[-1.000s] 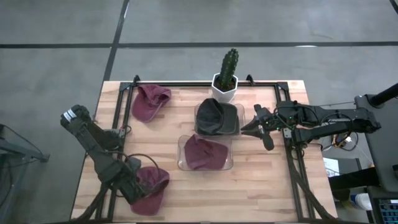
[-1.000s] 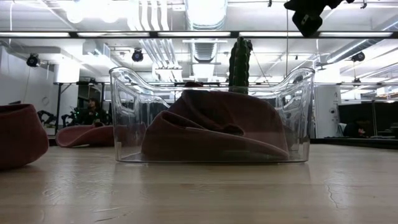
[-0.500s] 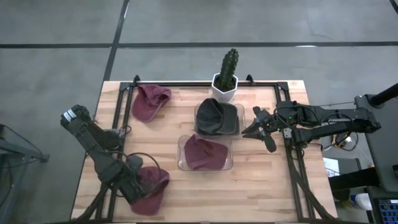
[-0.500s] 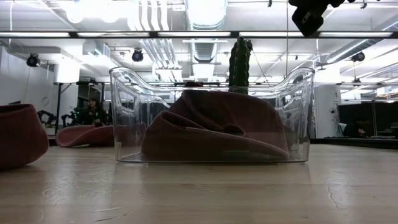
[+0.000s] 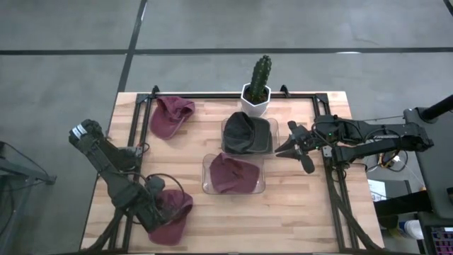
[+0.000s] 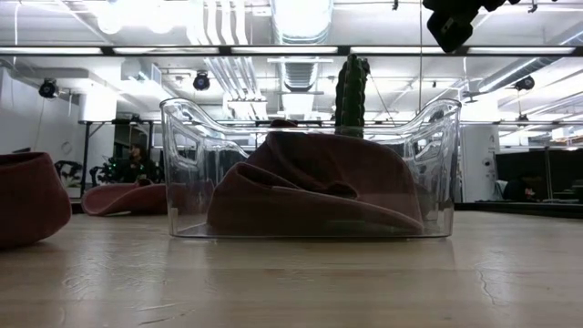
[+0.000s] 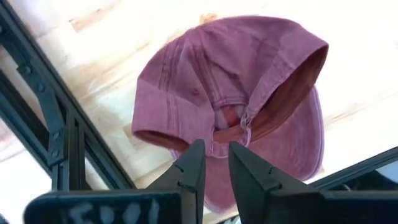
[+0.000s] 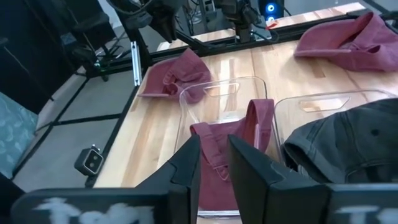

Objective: Pick & Place hat
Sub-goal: Put the bottom red cap into the bottom transparent bin

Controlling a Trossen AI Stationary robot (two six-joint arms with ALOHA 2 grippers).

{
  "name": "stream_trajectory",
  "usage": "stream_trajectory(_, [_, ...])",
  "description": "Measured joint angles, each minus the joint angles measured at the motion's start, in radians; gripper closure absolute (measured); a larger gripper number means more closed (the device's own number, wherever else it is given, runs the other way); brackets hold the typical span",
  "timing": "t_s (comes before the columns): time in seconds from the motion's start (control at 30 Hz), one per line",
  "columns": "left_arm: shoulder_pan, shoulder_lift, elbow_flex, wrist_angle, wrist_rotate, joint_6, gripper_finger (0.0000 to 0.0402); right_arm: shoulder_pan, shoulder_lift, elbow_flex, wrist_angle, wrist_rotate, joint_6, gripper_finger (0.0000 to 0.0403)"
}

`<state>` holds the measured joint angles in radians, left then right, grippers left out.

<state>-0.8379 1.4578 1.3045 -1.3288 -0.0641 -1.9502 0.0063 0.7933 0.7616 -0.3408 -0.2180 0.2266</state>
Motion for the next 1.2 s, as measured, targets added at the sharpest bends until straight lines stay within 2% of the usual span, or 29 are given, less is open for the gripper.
stream_trajectory(0.17, [0.0,0.0,0.0,-0.042,-0.007,-0.108,0.0339,0.0,0.0,0.0,0.0,0.0,-0.028,0.033])
stream_trajectory(0.43, [0.0,0.0,0.0,-0.023,-0.007,-0.093,0.0334,0.0,0.0,0.0,0.0,0.0,-0.028,0.0339])
stream_trajectory(0.53, [0.0,0.0,0.0,-0.007,-0.007,-0.074,0.0311,0.0,0.0,0.0,0.0,0.0,-0.028,0.0337])
stream_trajectory(0.77, [0.0,0.0,0.0,-0.005,0.0,-0.069,0.0217,0.0,0.0,0.0,0.0,0.0,-0.029,0.0331])
stream_trajectory(0.87, [-0.002,0.0,0.0,0.036,0.002,-0.069,0.0191,0.0,0.0,0.0,0.0,0.0,-0.029,0.0329])
stream_trajectory(1.07, [-0.019,0.035,-0.027,0.029,0.008,-0.1,0.0179,0.0,0.001,0.0,0.001,0.0,-0.028,0.033])
stream_trajectory(1.2, [-0.03,0.059,-0.088,0.039,0.088,-0.166,0.0179,0.0,0.001,0.0,0.001,0.0,-0.025,0.0336])
